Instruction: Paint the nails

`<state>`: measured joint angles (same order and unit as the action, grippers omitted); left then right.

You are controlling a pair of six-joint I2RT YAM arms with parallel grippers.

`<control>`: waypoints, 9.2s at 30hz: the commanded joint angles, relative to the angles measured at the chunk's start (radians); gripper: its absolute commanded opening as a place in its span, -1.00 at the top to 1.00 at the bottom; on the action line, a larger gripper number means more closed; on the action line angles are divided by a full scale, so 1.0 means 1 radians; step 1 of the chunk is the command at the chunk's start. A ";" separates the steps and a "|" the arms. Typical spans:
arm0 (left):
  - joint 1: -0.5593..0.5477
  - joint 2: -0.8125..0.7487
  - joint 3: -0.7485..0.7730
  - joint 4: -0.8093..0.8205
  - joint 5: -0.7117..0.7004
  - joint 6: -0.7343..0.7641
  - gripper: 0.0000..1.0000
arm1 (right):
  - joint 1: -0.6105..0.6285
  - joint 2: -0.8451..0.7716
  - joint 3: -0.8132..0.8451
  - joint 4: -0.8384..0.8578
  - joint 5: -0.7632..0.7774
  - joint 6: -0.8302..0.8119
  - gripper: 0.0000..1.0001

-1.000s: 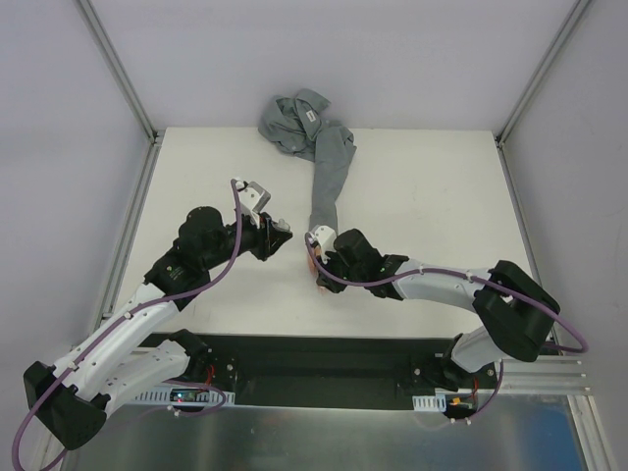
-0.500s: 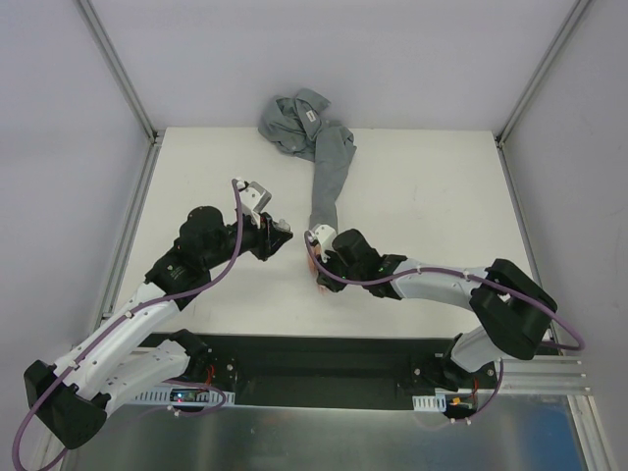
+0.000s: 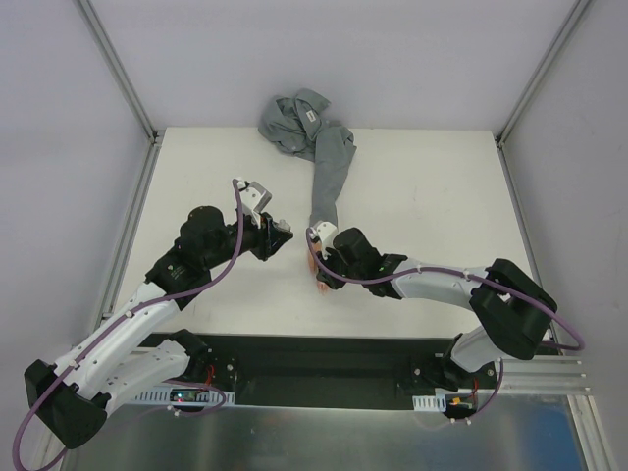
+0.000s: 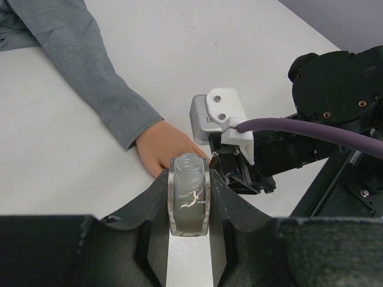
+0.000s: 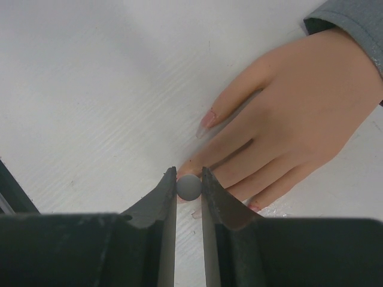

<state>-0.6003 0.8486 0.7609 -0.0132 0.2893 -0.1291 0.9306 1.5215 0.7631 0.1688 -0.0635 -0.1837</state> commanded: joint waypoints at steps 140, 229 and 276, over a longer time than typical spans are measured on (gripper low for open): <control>0.011 -0.002 0.037 0.053 0.057 0.008 1.00 | 0.001 -0.046 -0.044 0.037 -0.059 0.105 0.99; 0.011 -0.005 0.038 0.053 0.068 0.008 1.00 | 0.013 -0.060 -0.073 0.069 -0.035 0.133 0.99; 0.011 -0.002 0.038 0.055 0.073 0.008 1.00 | -0.023 -0.054 -0.084 0.143 0.001 0.133 0.99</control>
<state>-0.6003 0.8600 0.7609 -0.0128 0.3351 -0.1291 0.9134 1.4807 0.6746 0.2592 -0.0422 -0.0624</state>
